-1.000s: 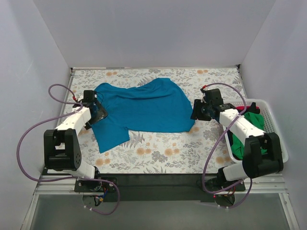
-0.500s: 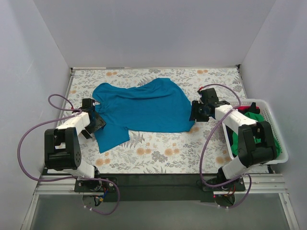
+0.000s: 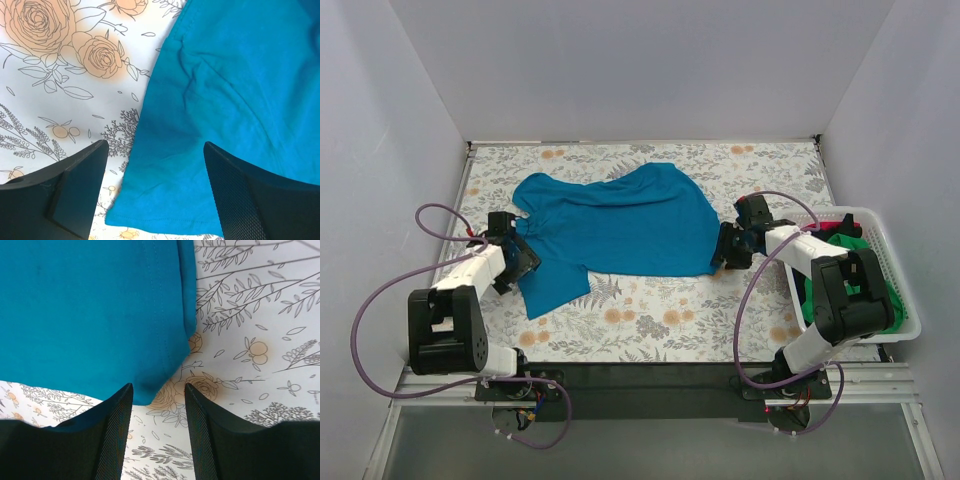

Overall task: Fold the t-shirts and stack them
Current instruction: Flatten the tshirt out

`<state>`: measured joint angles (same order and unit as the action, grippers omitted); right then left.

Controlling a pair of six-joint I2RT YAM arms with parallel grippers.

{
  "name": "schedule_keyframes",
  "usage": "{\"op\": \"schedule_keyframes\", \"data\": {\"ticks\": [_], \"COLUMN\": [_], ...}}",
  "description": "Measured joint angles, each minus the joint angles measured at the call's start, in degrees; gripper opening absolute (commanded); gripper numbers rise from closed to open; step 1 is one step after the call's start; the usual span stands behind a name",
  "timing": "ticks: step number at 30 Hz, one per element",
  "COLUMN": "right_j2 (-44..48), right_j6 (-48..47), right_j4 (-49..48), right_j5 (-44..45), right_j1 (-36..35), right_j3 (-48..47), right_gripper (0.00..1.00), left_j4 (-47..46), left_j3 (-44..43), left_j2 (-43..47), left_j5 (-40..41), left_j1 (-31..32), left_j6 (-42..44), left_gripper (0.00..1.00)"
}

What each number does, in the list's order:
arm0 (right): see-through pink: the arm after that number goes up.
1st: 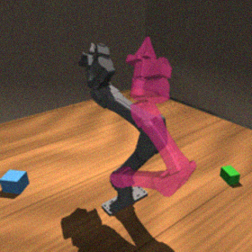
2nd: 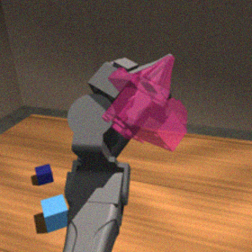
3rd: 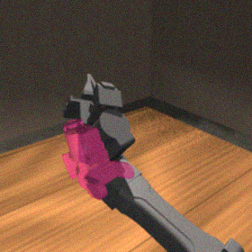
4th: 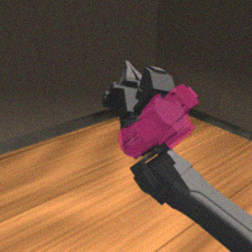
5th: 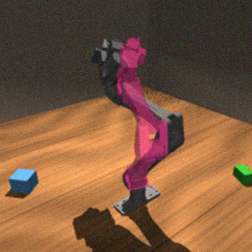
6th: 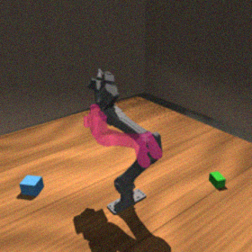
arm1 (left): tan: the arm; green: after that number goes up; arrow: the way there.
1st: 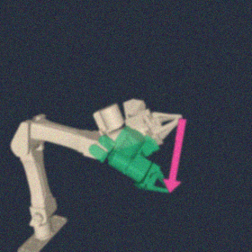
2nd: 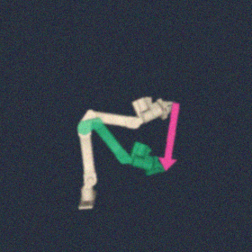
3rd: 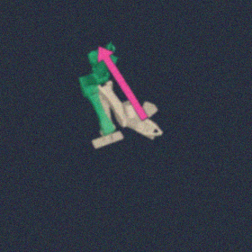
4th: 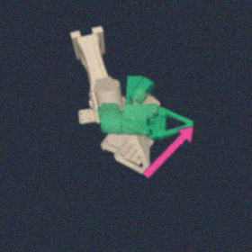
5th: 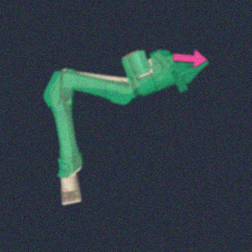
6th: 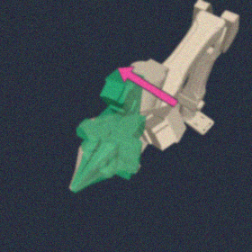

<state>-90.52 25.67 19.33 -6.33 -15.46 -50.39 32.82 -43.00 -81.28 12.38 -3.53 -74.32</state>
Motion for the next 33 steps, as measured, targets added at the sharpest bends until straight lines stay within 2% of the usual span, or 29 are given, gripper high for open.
{"op": "schedule_keyframes", "data": {"ticks": [10, 15, 23, 25, 28, 33], "right_j2": [-1.51, -3.3, -9.75, -9.92, -9.33, -6.56], "right_j6": [5.57, 5.92, 0.98, -0.28, -1.6, -2.08], "right_j4": [-6.38, -5.73, -1.64, -2.1, -2.38, 0.2], "right_j5": [-4.24, -4.74, -1.81, -1.57, -0.83, 0.26], "right_j1": [0.0, -0.85, -9.2, -11.15, -12.28, -8.57], "right_j3": [1.97, -0.72, -22.29, -24.68, -23.39, -14.51], "right_gripper": [0.52, 0.52, 0.54, 0.54, 0.53, 0.51], "left_j4": [0.48, 1.66, 2.93, 2.95, 2.95, 2.91], "left_j3": [0.02, 0.0, -0.02, -0.02, -0.02, -0.02], "left_j2": [4.52, 5.79, 7.91, 8.07, 8.11, 8.24], "left_j5": [-1.53, -2.19, -2.6, -2.89, -3.48, -4.37], "left_j1": [0.0, 0.0, 0.0, 0.0, 0.0, 0.0], "left_j6": [0.57, 0.72, 1.05, 1.05, 1.05, 1.07], "left_gripper": [0.76, 0.76, 0.76, 0.76, 0.76, 0.76]}}
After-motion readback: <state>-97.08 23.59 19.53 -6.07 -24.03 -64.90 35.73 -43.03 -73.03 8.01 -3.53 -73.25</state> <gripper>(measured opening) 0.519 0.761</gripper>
